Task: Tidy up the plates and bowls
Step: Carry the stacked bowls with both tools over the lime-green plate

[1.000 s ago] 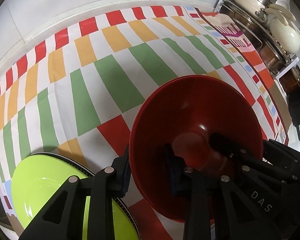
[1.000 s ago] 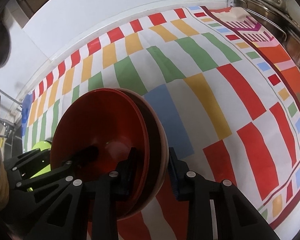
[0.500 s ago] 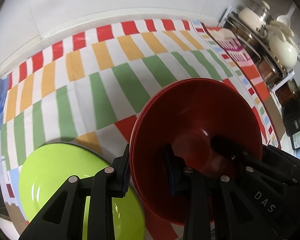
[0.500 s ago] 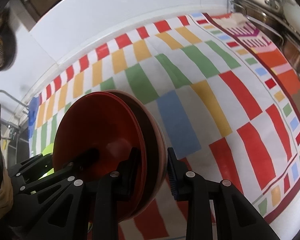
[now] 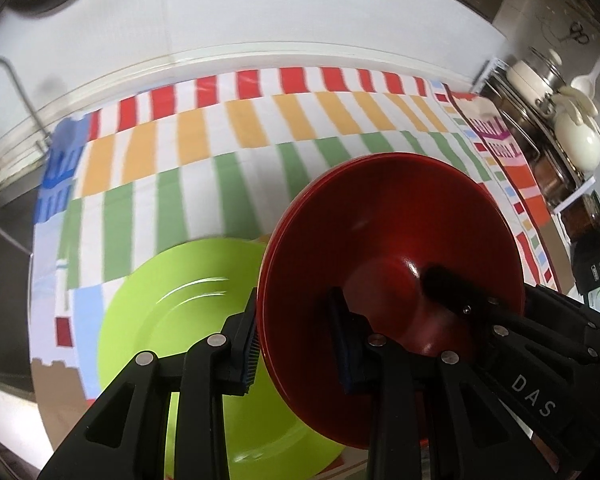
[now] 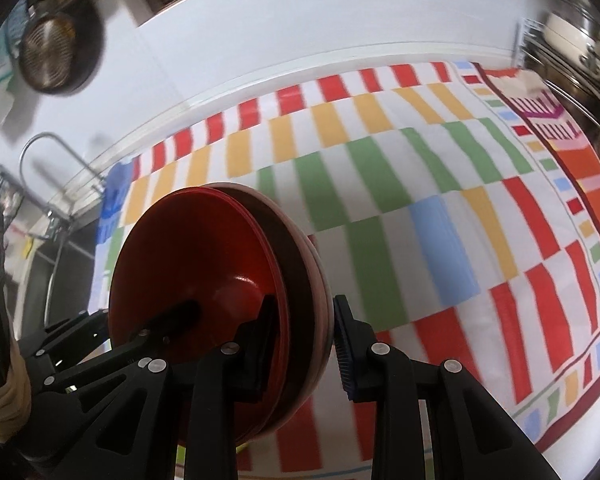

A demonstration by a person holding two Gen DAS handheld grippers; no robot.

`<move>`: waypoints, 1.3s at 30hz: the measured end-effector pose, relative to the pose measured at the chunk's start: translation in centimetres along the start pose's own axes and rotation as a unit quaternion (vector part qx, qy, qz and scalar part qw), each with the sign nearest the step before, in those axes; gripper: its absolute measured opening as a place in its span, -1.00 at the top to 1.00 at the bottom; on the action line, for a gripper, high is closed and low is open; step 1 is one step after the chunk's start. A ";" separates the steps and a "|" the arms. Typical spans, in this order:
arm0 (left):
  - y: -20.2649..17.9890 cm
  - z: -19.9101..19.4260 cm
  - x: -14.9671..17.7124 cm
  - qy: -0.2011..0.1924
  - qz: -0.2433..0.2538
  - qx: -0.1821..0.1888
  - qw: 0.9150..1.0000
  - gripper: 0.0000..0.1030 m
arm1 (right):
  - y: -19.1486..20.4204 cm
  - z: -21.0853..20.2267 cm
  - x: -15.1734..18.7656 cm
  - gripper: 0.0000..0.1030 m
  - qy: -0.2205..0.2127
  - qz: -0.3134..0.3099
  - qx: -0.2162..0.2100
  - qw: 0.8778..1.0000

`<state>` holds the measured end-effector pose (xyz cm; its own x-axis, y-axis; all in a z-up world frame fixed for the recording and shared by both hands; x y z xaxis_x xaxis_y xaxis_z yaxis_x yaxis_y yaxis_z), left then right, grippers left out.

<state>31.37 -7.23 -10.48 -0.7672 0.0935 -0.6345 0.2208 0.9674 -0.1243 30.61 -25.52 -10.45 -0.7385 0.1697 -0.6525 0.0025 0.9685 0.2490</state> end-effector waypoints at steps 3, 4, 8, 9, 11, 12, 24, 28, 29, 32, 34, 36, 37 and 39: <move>1.6 -0.8 0.5 -0.002 -0.012 -0.008 1.000 0.42 | 1.7 0.1 0.3 0.44 0.005 -0.010 -0.011 1.000; 2.2 -1.0 0.7 -0.002 -0.017 -0.012 1.000 0.42 | 2.2 0.1 0.4 0.44 0.007 -0.013 -0.015 1.000; 4.2 -1.7 1.6 0.000 -0.034 -0.021 0.999 0.42 | 4.3 0.3 1.0 0.44 0.019 -0.022 -0.032 0.999; 4.5 -1.8 1.8 0.000 -0.036 -0.023 0.999 0.42 | 4.7 0.3 1.1 0.44 0.022 -0.024 -0.035 0.999; 5.3 -2.0 2.3 0.003 -0.041 -0.028 0.999 0.42 | 5.5 0.4 1.5 0.44 0.028 -0.028 -0.040 0.998; 5.7 -2.1 2.5 0.005 -0.044 -0.028 0.999 0.42 | 6.0 0.5 1.7 0.44 0.032 -0.030 -0.043 0.998; 8.7 -1.5 4.8 0.036 -0.065 -0.038 0.996 0.42 | 8.2 2.2 4.0 0.44 0.076 -0.032 -0.053 0.995; 9.2 -1.1 5.2 0.046 -0.069 -0.036 0.996 0.42 | 8.6 2.9 4.4 0.44 0.086 -0.030 -0.050 0.995; 9.3 -0.9 5.3 0.049 -0.070 -0.036 0.996 0.42 | 8.6 3.1 4.5 0.44 0.088 -0.030 -0.049 0.994; 9.4 -0.7 5.5 0.055 -0.071 -0.035 0.995 0.42 | 8.7 3.4 4.8 0.44 0.096 -0.028 -0.048 0.994; 9.5 -0.5 5.6 0.059 -0.072 -0.034 0.995 0.41 | 8.7 3.6 4.9 0.44 0.100 -0.028 -0.047 0.993; 9.4 -0.3 5.7 0.063 -0.073 -0.031 0.995 0.41 | 8.9 3.9 5.1 0.44 0.105 -0.027 -0.045 0.993; 9.5 -0.2 5.7 0.065 -0.074 -0.030 0.995 0.40 | 8.9 4.0 5.1 0.44 0.106 -0.028 -0.045 0.993; 9.5 -0.1 5.7 0.066 -0.074 -0.028 0.995 0.40 | 9.0 4.2 5.1 0.44 0.109 -0.028 -0.043 0.993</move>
<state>29.02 2.50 -15.16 -0.8618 -0.0235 -0.5067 0.0689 0.9842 -0.1629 29.67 -15.20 -14.59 -0.8641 0.0641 -0.4992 -0.0927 0.9546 0.2831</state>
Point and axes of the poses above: each gripper's, at about its wrist camera, not at the fingertips, and z roughly the way its jaws point, y to its left, x to its underside, the point moved 6 cm from there along z, roughly the way its jaws point, and after that the axes turned 14 degrees about -y, right-handed, at the moved point
